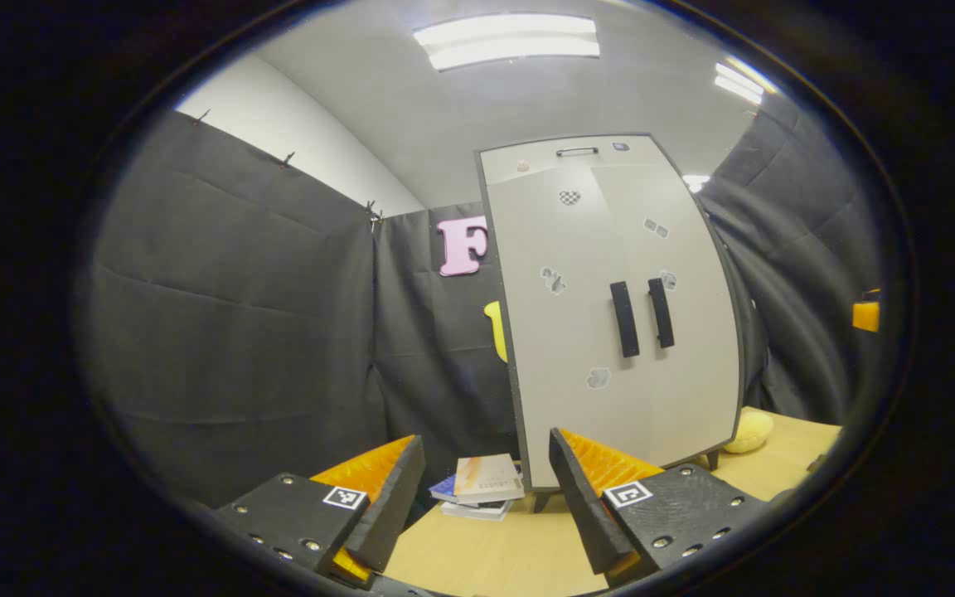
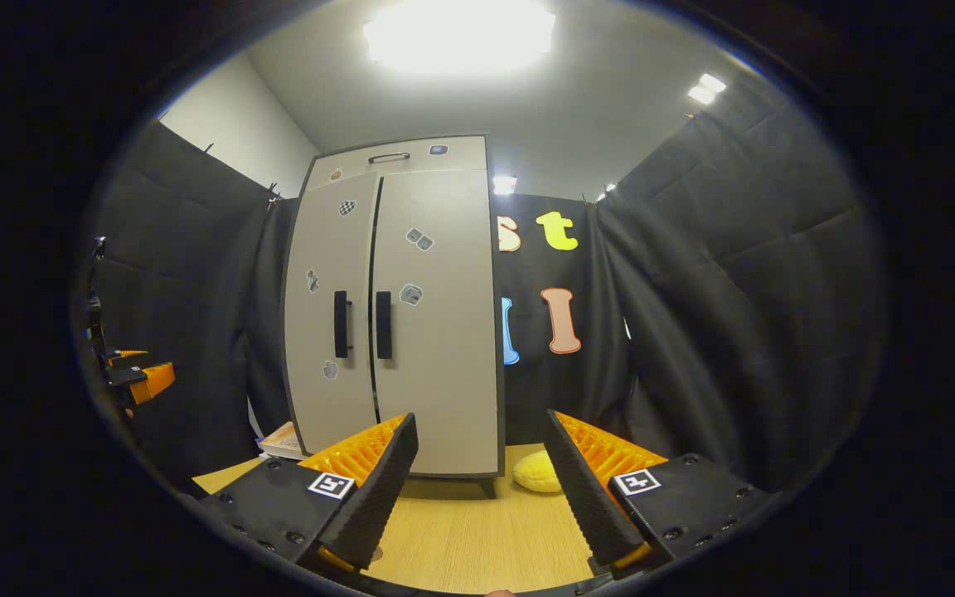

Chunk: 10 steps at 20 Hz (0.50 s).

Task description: Grasp the bottle in the cabinet with the left hand and place it on the coaster, then close the right door with the right hand and the left door with the left hand.

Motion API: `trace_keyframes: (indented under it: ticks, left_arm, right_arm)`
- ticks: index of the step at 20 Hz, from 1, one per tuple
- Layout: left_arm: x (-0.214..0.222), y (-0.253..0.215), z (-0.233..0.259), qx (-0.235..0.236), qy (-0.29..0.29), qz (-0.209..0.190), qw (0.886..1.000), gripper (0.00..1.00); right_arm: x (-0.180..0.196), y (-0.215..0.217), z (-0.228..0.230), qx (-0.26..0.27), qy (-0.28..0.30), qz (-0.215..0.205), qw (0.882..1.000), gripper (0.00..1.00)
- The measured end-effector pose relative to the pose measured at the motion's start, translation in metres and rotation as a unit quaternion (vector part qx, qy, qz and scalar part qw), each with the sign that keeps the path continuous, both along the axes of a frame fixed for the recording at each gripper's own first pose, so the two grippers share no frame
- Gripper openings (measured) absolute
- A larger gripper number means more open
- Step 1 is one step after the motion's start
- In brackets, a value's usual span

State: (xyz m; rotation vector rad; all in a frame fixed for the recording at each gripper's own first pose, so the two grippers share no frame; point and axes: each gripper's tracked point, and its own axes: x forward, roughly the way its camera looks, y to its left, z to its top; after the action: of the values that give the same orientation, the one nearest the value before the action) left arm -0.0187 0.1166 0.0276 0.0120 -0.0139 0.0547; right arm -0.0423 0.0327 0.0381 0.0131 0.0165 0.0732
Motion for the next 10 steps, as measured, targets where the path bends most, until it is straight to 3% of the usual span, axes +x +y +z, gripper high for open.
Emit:
trace_keyframes:
  ticks: [1,10]
  left_arm:
    - [-0.0003,-0.0004,-0.0008,-0.002,0.001,-0.001,1.000,0.88]
    - [0.0024,-0.0022,0.0012,-0.001,0.001,0.001,1.000,0.88]
  right_arm:
    - [-0.0004,0.0005,0.0003,0.000,-0.001,0.000,1.000,0.98]
    - [0.0055,0.0048,-0.0031,0.000,0.001,0.006,1.000,0.98]
